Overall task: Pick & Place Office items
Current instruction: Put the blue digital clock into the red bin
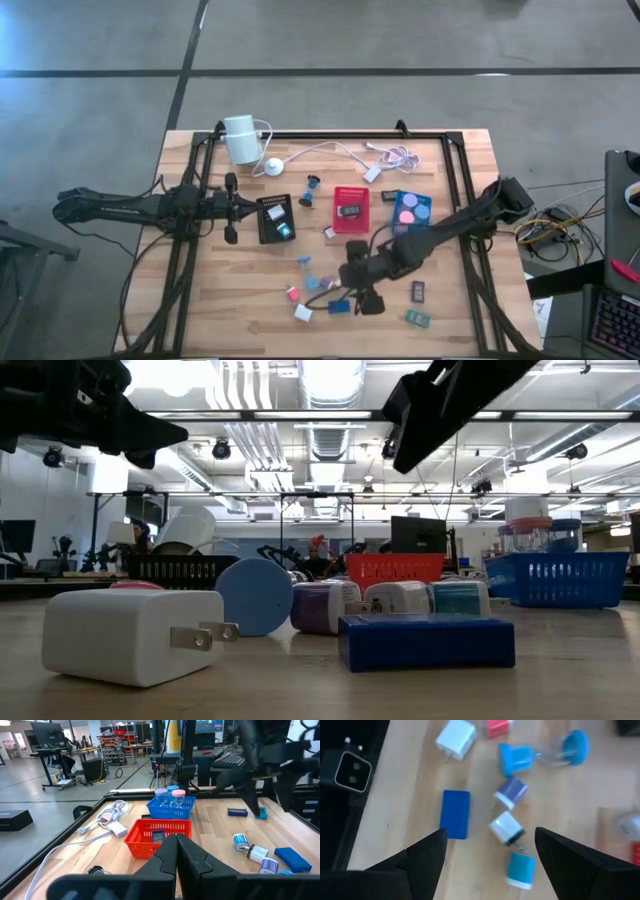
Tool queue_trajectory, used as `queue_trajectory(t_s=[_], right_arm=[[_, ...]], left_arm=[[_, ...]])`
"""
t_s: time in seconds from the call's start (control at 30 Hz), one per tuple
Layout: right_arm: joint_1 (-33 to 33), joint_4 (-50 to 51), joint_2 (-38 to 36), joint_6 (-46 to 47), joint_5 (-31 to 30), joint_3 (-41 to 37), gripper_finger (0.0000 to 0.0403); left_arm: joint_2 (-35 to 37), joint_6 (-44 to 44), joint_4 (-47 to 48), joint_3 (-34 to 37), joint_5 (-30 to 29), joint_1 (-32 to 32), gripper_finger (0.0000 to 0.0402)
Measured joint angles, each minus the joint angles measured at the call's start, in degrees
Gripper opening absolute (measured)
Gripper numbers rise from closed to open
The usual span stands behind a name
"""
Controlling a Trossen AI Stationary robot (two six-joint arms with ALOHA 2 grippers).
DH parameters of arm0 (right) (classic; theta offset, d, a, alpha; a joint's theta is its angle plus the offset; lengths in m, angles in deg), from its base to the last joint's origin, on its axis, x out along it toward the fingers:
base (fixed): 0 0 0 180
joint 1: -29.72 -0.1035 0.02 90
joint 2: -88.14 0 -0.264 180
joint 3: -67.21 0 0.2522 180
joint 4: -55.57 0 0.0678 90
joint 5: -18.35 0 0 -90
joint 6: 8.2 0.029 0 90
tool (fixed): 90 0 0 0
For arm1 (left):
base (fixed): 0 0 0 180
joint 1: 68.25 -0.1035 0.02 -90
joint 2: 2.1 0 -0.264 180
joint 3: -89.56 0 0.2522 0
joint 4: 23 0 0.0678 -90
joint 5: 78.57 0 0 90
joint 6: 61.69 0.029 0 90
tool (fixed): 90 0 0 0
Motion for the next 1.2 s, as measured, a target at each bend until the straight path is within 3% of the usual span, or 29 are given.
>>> queue_trajectory(t_s=[0.57, 0.87, 1.2], right_arm=[[-5.49, -4.82, 11.19, 6.20, 1.45, 4.74, 0.0281], [-6.72, 4.16, 20.06, 6.64, -1.38, 13.12, 0.0266], [-6.58, 6.60, 21.72, 5.21, -2.86, 14.51, 0.0251]], left_arm=[[-0.36, -3.05, -0.02, 0.00, 0.01, 0.02, 0.0007], [-1.87, -4.99, -0.22, 0.07, -0.01, 0.02, 0.0007], [-3.71, -5.63, 0.10, 0.07, 0.01, 0.04, 0.0007]])
